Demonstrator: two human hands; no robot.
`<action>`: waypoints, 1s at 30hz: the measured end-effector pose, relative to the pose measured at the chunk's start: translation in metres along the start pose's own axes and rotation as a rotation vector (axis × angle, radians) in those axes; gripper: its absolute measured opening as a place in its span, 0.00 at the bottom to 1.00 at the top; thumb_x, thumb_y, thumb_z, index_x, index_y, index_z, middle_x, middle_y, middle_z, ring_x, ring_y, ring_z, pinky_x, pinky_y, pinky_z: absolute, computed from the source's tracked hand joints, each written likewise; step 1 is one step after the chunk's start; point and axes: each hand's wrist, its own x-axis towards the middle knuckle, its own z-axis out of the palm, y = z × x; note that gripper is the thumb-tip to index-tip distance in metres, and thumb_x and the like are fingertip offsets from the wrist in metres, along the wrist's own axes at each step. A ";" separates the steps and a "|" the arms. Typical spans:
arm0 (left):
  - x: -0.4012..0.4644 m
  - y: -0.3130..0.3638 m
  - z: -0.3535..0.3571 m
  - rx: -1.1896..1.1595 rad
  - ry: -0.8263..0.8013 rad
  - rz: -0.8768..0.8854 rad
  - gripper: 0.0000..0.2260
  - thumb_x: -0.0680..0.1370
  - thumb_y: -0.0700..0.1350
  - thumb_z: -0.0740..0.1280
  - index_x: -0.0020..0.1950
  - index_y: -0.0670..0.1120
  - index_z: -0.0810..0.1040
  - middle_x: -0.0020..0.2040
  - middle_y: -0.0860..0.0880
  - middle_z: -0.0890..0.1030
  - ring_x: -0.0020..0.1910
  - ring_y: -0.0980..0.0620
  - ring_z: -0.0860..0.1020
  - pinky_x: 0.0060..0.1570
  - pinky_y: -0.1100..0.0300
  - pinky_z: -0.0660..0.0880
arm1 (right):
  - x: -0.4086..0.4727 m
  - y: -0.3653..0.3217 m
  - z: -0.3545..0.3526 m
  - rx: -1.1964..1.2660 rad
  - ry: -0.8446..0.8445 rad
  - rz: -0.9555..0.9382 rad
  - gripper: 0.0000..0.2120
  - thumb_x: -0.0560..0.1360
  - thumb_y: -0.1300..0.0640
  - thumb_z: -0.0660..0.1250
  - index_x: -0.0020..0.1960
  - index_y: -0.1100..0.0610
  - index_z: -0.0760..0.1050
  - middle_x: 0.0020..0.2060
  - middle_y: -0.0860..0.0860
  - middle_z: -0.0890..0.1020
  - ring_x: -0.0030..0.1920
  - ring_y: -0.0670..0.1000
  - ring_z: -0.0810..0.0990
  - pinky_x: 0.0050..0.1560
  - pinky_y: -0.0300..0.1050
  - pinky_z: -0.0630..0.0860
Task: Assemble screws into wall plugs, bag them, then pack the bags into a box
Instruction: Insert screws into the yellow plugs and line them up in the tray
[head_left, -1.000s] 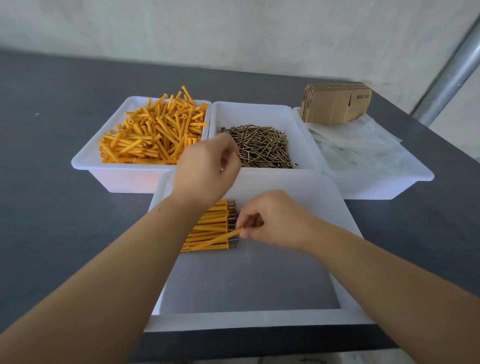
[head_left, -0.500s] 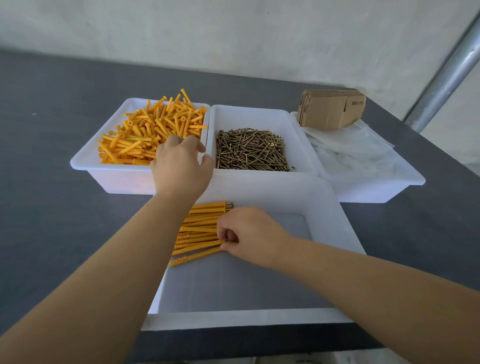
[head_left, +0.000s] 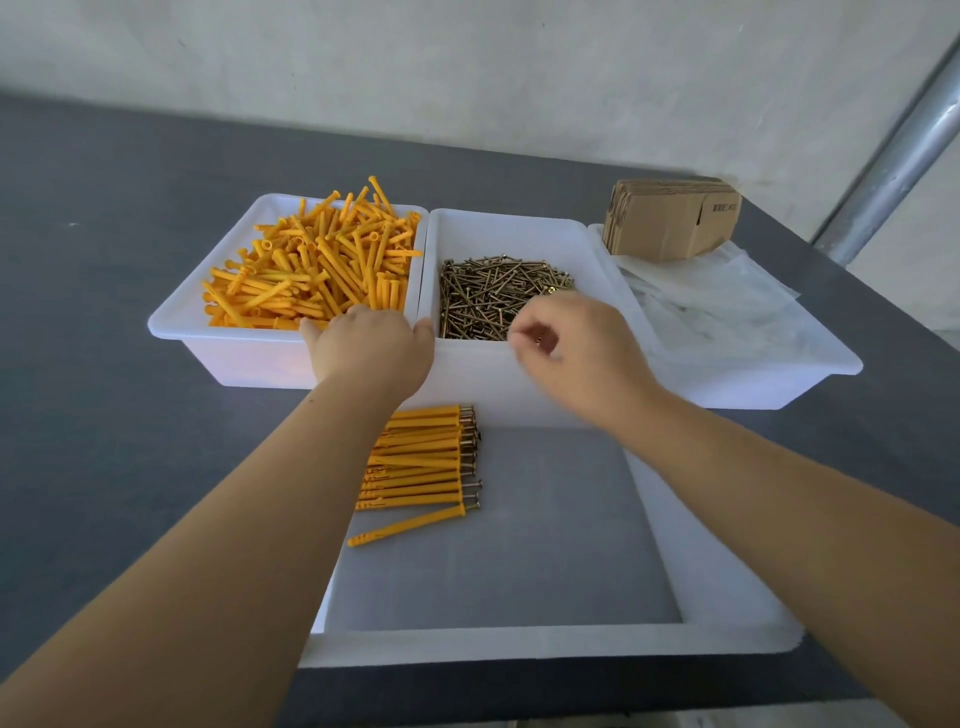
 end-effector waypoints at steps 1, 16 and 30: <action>0.001 0.000 0.000 -0.008 -0.002 -0.009 0.24 0.83 0.59 0.46 0.40 0.47 0.71 0.53 0.42 0.78 0.58 0.39 0.75 0.72 0.35 0.53 | 0.008 0.010 -0.002 -0.045 -0.013 0.074 0.04 0.75 0.58 0.67 0.47 0.54 0.80 0.44 0.48 0.79 0.45 0.50 0.78 0.47 0.48 0.75; -0.004 -0.008 -0.004 -0.707 0.543 -0.034 0.09 0.78 0.40 0.67 0.58 0.44 0.81 0.46 0.49 0.83 0.44 0.51 0.79 0.42 0.61 0.71 | 0.083 0.044 0.001 -0.592 -0.932 0.475 0.18 0.81 0.52 0.60 0.68 0.57 0.76 0.67 0.53 0.77 0.66 0.55 0.75 0.67 0.50 0.72; -0.025 0.021 -0.017 -0.716 0.782 0.496 0.08 0.81 0.36 0.61 0.55 0.36 0.79 0.43 0.43 0.77 0.43 0.47 0.75 0.42 0.60 0.67 | 0.052 0.055 0.003 -0.208 -0.075 0.431 0.07 0.76 0.61 0.68 0.44 0.58 0.84 0.44 0.52 0.86 0.47 0.53 0.82 0.47 0.47 0.79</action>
